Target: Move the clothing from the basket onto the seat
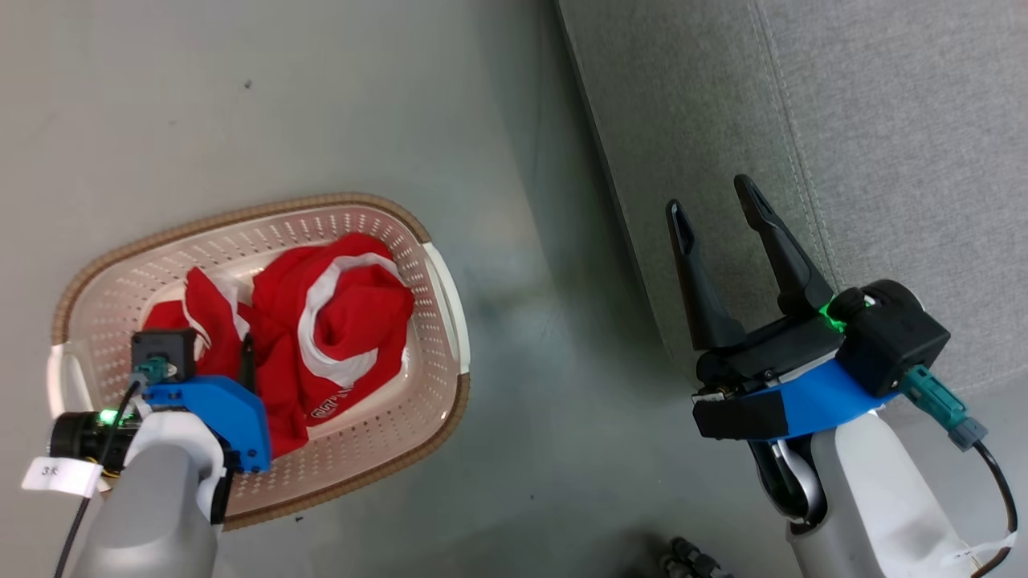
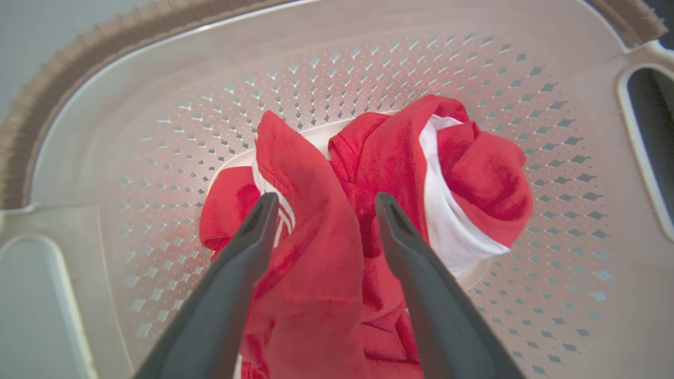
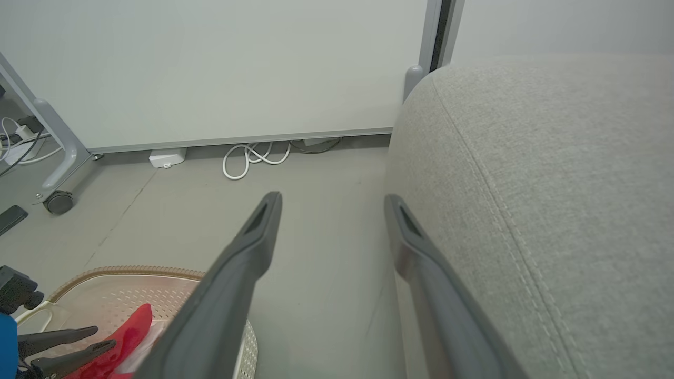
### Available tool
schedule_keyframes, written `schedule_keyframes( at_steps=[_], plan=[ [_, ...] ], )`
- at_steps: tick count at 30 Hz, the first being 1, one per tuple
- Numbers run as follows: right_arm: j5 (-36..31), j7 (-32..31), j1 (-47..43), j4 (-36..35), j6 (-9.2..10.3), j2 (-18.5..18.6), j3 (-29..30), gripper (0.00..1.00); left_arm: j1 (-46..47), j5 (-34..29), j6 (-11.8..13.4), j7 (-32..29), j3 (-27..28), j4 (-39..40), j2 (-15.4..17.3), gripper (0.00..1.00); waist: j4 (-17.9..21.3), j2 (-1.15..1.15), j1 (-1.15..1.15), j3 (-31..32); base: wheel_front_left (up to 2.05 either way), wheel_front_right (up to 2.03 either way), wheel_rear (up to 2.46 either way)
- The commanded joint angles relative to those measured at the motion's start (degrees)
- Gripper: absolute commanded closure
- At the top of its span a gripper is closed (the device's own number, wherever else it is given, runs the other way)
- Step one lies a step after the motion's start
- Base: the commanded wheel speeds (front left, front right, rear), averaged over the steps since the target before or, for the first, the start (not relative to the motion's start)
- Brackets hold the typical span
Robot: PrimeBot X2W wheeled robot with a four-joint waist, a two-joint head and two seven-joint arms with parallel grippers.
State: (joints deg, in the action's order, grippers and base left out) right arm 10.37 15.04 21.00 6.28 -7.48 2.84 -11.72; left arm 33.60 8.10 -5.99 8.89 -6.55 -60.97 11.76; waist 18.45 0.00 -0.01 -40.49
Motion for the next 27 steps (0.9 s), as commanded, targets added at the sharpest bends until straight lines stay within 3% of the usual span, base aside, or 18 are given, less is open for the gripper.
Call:
schedule_keyframes(
  at_steps=[1,8,14,15,16,17,27],
  plan=[
    [0.67,0.21,1.33,-0.65,-0.03,0.08,-0.31,0.0,1.81,-0.15,0.59,-0.44,-0.13,-0.82,0.75,0.0,1.0,0.0,0.01,-2.16,0.0,0.0,0.0],
    [1.9,0.21,2.19,-1.42,-0.03,0.08,-1.21,0.0,5.03,-1.06,1.97,-3.48,-1.31,-4.5,2.38,0.0,2.2,0.0,0.01,-5.03,0.0,0.0,0.0],
    [2.66,0.21,2.57,-1.5,-0.03,0.08,-1.56,0.0,7.24,-0.86,4.92,-7.27,-1.53,-7.57,2.37,0.0,2.81,0.0,0.01,-5.96,0.0,0.0,0.0],
    [2.78,0.21,2.66,-1.54,-0.03,0.08,-1.63,0.0,7.48,-0.75,5.09,-7.41,-1.58,-7.79,2.32,0.51,2.89,0.0,0.01,-6.02,0.0,0.0,0.0],
    [2.86,0.21,2.64,-1.56,-0.03,0.08,-1.72,0.0,7.67,-0.67,5.2,-7.49,-1.65,-8.01,2.32,0.82,2.98,0.0,0.01,-6.05,0.0,0.0,0.0],
    [2.92,0.21,2.58,-1.54,-0.03,0.08,-1.79,0.0,7.84,-0.64,5.34,-7.57,-1.7,-8.19,2.32,1.0,3.07,0.0,0.01,-6.06,0.0,0.0,0.0],
    [2.97,0.21,2.45,-1.2,-0.03,0.08,-1.25,0.0,8.37,1.4,4.45,-7.58,-1.47,-9.26,0.87,1.0,2.81,0.0,0.01,-5.19,0.0,0.0,0.0]
  ],
)
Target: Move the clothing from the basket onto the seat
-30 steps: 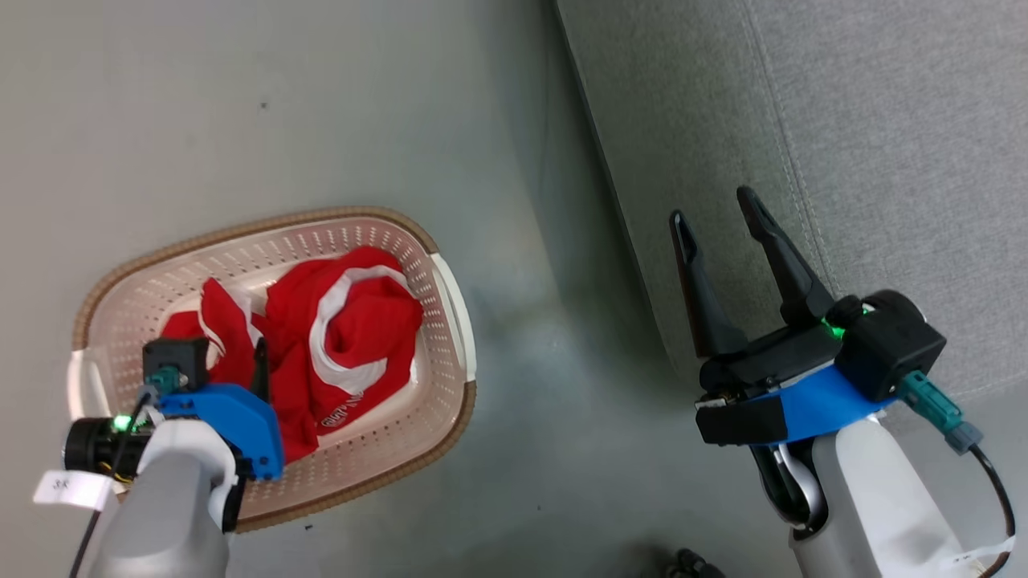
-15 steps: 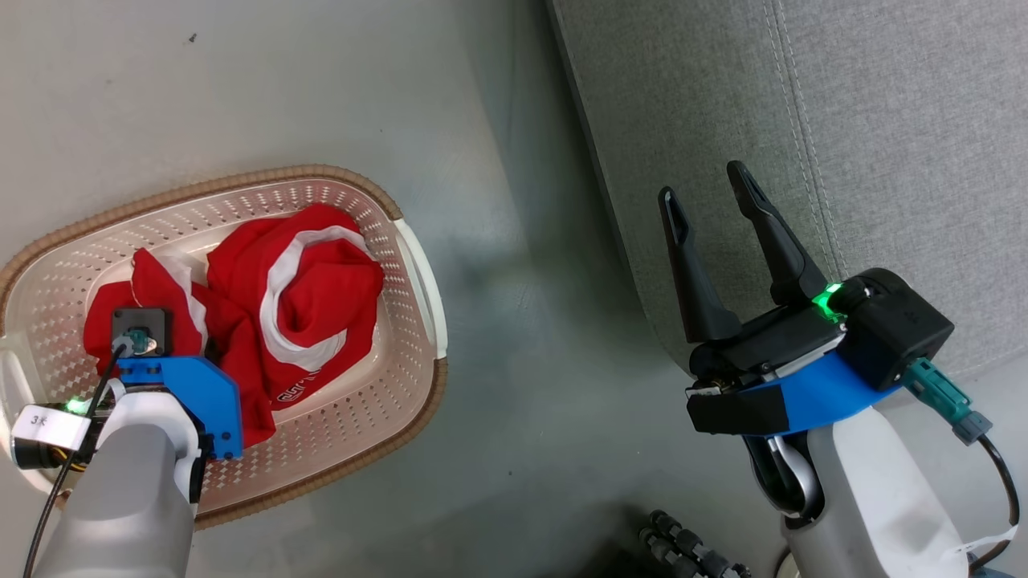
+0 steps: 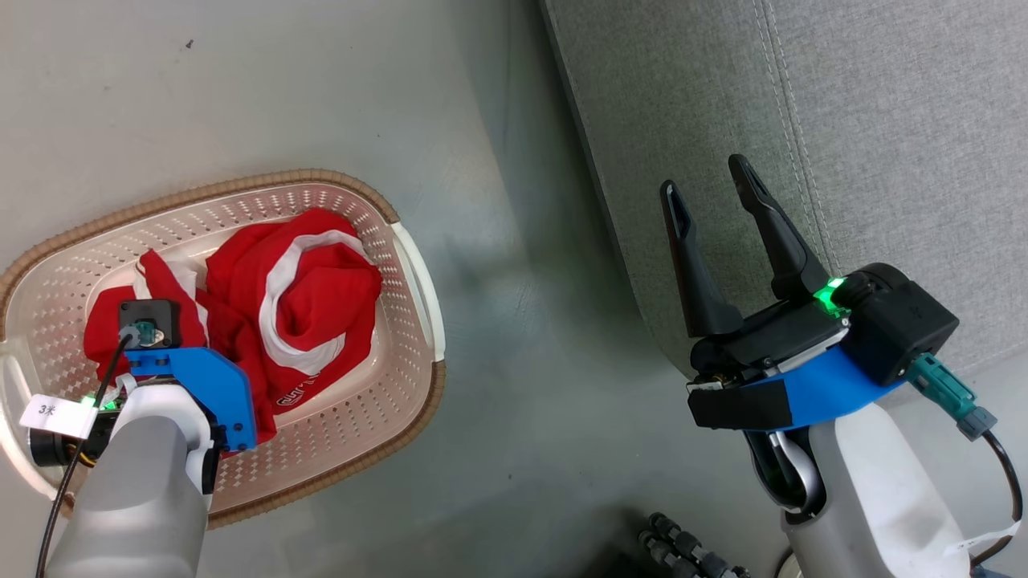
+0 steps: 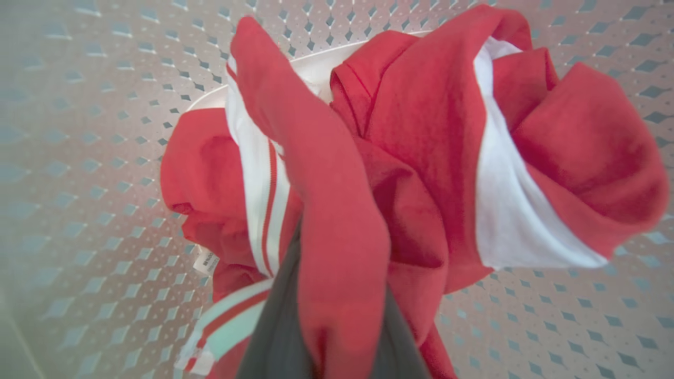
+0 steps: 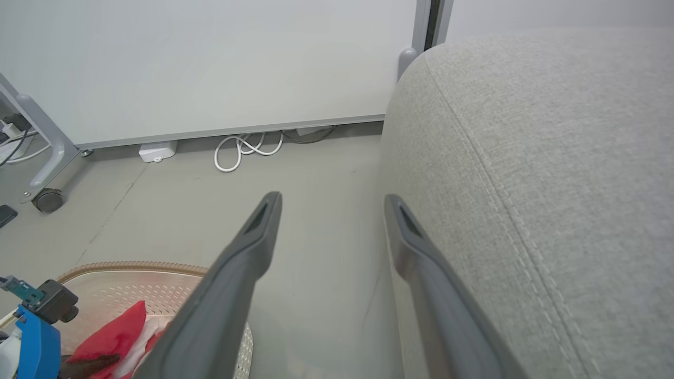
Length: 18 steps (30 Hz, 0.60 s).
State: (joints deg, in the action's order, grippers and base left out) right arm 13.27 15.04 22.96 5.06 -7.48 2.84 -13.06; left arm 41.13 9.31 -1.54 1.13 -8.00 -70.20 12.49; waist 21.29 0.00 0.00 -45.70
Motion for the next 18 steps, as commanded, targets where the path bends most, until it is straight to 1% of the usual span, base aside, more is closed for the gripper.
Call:
schedule_keyframes(
  at_steps=[1,6,11,13,18],
  plan=[
    [-0.04,0.21,0.47,0.06,-0.03,0.08,0.16,0.0,0.84,0.23,-0.09,0.27,-0.13,-0.1,-0.03,1.0,-0.11,0.0,0.0,0.16,0.0,0.0,0.0],
    [-0.37,0.21,0.43,0.35,-0.03,0.08,-0.02,0.0,0.59,0.95,-0.16,1.3,-0.09,-0.37,-0.4,1.0,-0.58,0.0,0.0,1.36,0.0,0.0,0.0],
    [-0.76,0.21,0.27,1.04,-0.03,0.09,-0.02,0.0,-0.55,1.67,-0.84,1.95,-0.5,-0.86,-1.46,1.0,-1.62,0.0,0.0,4.53,0.0,0.0,0.0],
    [-1.25,0.21,-0.08,1.51,-0.03,0.09,0.2,0.0,-1.12,1.7,-1.26,2.38,-0.89,-1.04,-2.18,1.0,-2.3,0.0,0.0,6.65,0.0,0.0,0.0],
    [-3.26,0.21,-2.16,3.4,-0.03,0.11,1.36,0.0,-2.94,2.32,-3.12,4.16,-2.1,-1.37,-5.14,1.0,-5.86,0.0,0.0,14.99,0.0,0.0,0.0]
  ],
)
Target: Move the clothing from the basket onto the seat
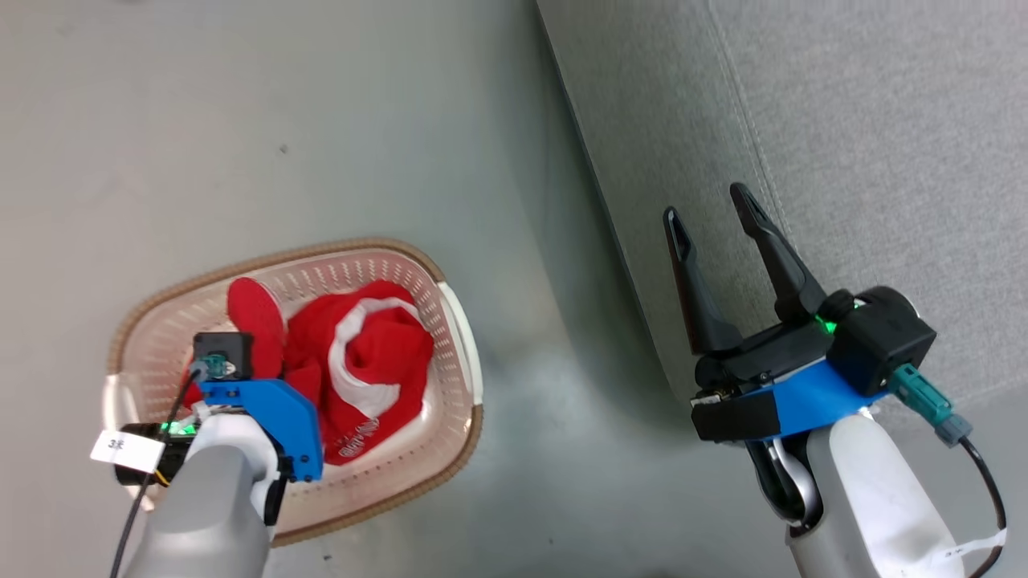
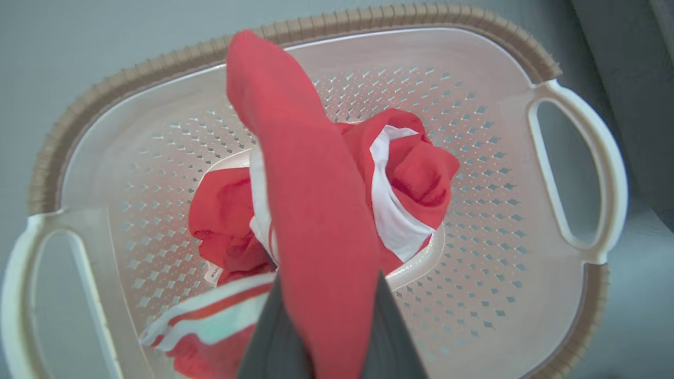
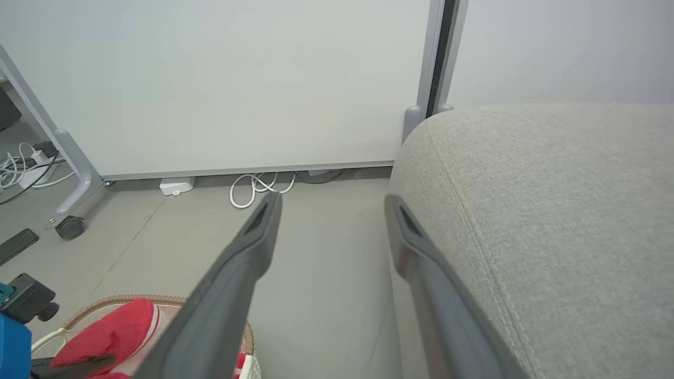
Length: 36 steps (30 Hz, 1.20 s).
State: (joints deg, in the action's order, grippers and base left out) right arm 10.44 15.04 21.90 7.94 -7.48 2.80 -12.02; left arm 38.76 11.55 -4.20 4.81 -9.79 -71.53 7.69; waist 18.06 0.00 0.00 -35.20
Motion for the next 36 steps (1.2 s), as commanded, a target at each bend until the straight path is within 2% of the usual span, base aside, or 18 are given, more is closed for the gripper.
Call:
schedule_keyframes(
  at_steps=[1,9,16,19,20,26,36],
  plan=[
    [-0.74,0.22,-1.49,0.8,-0.03,0.16,0.49,0.0,-0.83,0.21,-0.77,0.73,-0.54,-0.06,-0.71,1.0,-3.18,0.0,0.0,5.71,0.0,0.0,0.0],
    [-3.22,0.21,-5.34,3.51,-0.03,0.17,1.59,0.0,-3.03,0.85,-2.77,3.8,-3.32,0.54,-3.47,1.0,-7.68,0.0,0.0,15.63,0.0,0.0,0.0],
    [-4.07,0.21,-8.51,5.15,-0.03,0.16,2.55,0.0,-4.02,3.21,-3.33,3.97,-7.97,3.59,-4.71,1.0,-10.75,0.0,0.0,22.18,0.0,0.0,0.0],
    [-4.27,0.2,-9.99,5.99,-0.03,0.17,2.62,0.0,-5.55,7.61,-3.26,2.53,-13.26,8.9,-4.86,1.0,-11.93,0.0,0.0,24.91,0.0,0.0,0.0],
    [-4.27,0.2,-9.99,5.99,-0.03,0.17,2.62,0.0,-5.55,7.61,-3.26,2.53,-13.26,8.9,-4.86,1.0,-11.93,0.0,0.0,24.91,0.0,0.0,0.0],
    [-4.84,-0.48,-12.9,6.72,-0.03,0.16,3.19,0.0,-6.42,14.29,-3.27,1.01,-21.14,18.88,-4.74,1.0,-14.11,0.0,0.0,29.4,0.0,0.0,0.0],
    [-5.16,-1.95,-15.61,5.56,-0.03,0.16,2.71,0.0,-2.69,18.82,-3.01,-0.58,-27.16,29.76,-4.76,1.0,-15.91,0.0,0.0,32.97,0.0,0.0,0.0]
  ],
)
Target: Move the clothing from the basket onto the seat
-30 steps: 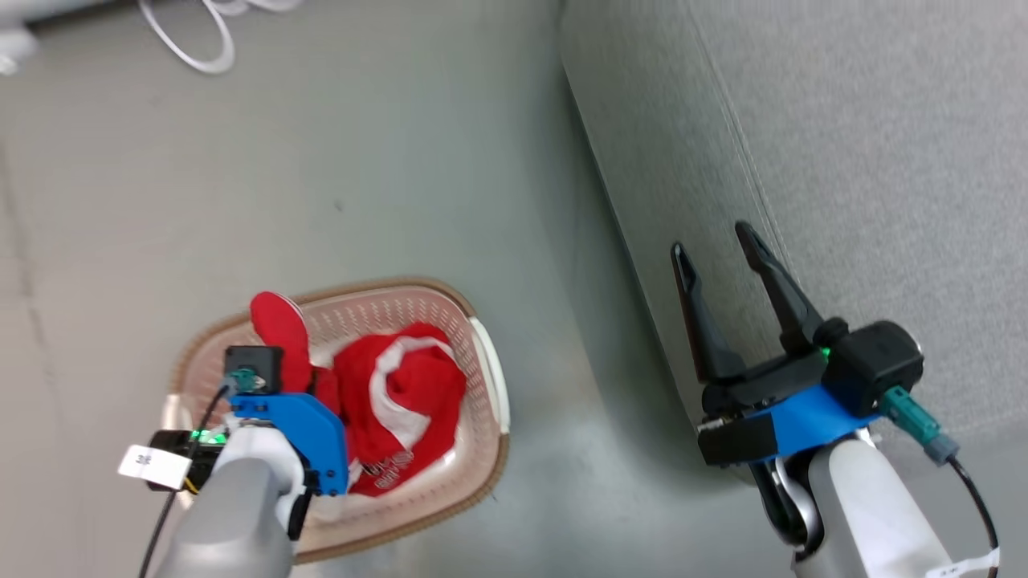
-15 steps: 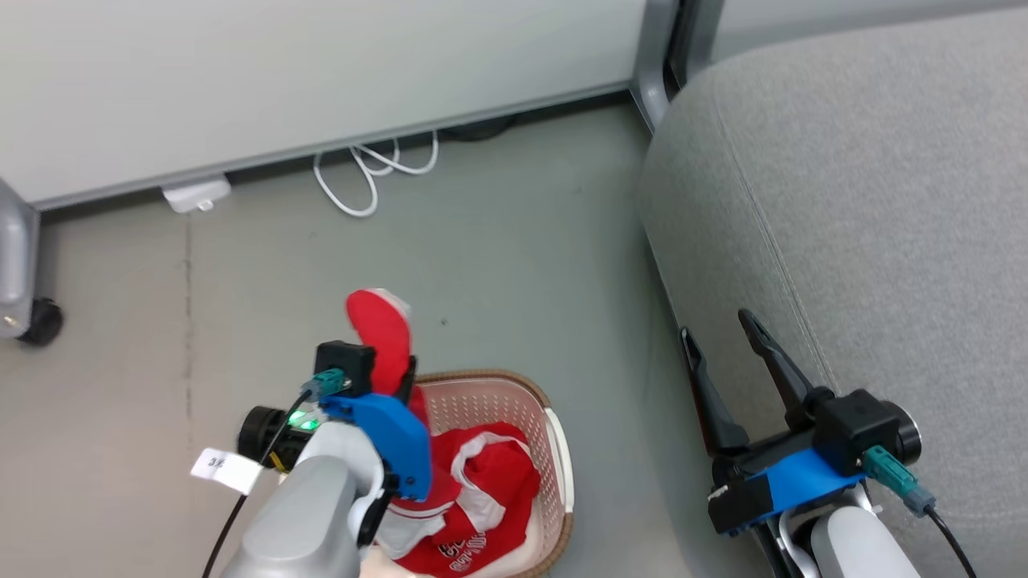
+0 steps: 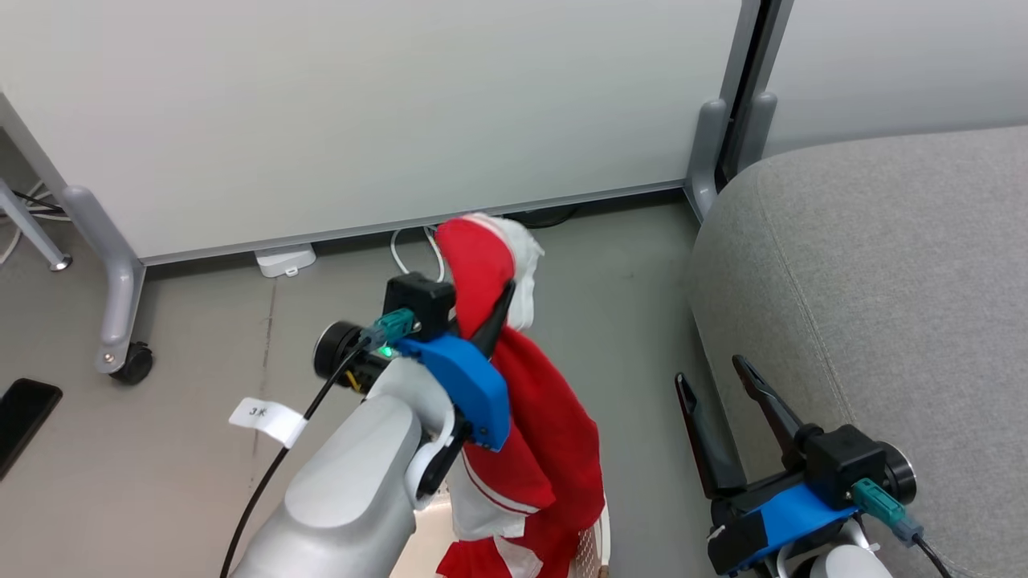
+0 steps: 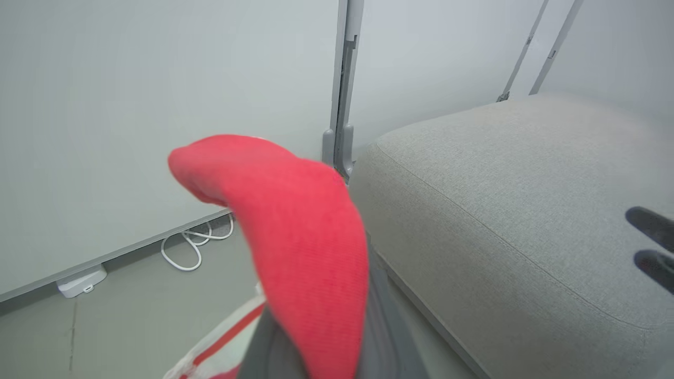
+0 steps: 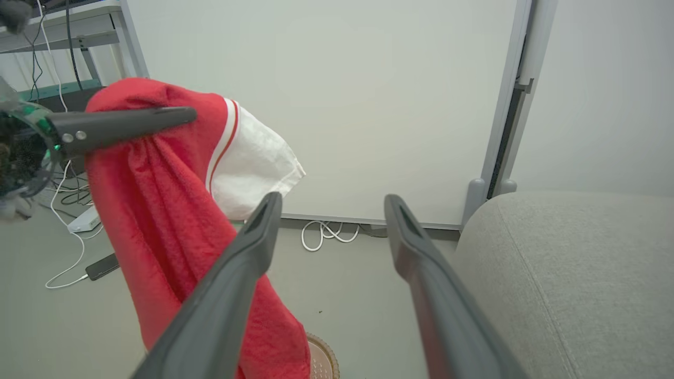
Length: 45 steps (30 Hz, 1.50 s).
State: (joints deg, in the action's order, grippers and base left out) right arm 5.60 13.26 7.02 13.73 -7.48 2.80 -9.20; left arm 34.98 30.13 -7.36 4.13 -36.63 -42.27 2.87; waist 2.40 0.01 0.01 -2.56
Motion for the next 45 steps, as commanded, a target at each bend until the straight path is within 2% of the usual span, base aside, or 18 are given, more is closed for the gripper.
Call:
schedule_keyframes(
  at_steps=[1,9,20,32,45],
  plan=[
    [-0.3,-0.3,-0.84,-0.33,-0.03,0.16,-0.29,0.0,1.5,0.71,0.38,0.14,-0.79,1.43,0.04,1.0,-0.3,-0.01,-0.01,0.49,0.0,0.0,0.0],
    [0.02,-1.44,-0.73,-0.95,-0.03,0.16,-1.7,0.0,5.7,5.38,2.71,-0.56,-5.85,7.04,0.09,1.0,-0.13,-0.01,-0.01,1.28,0.0,0.0,0.0],
    [0.15,-2.09,-0.2,-1.18,-0.03,0.16,-3.19,0.0,8.51,8.95,4.34,0.52,-9.67,6.34,0.07,1.0,0.45,-0.01,-0.01,1.45,0.0,0.0,0.0],
    [-1.08,-5.41,5.06,1.29,-0.03,0.16,-6.6,0.0,10.02,11.57,3.88,1.26,-13.68,6.14,0.06,1.0,0.23,-0.01,-0.01,0.43,0.0,0.0,0.0],
    [-1.44,-7.87,15.18,12.16,-0.03,0.24,-10.03,0.0,11.29,13.58,2.31,1.64,-16.82,6.27,0.05,1.0,-0.14,-0.01,-0.01,0.27,0.0,0.0,0.0]
  ],
)
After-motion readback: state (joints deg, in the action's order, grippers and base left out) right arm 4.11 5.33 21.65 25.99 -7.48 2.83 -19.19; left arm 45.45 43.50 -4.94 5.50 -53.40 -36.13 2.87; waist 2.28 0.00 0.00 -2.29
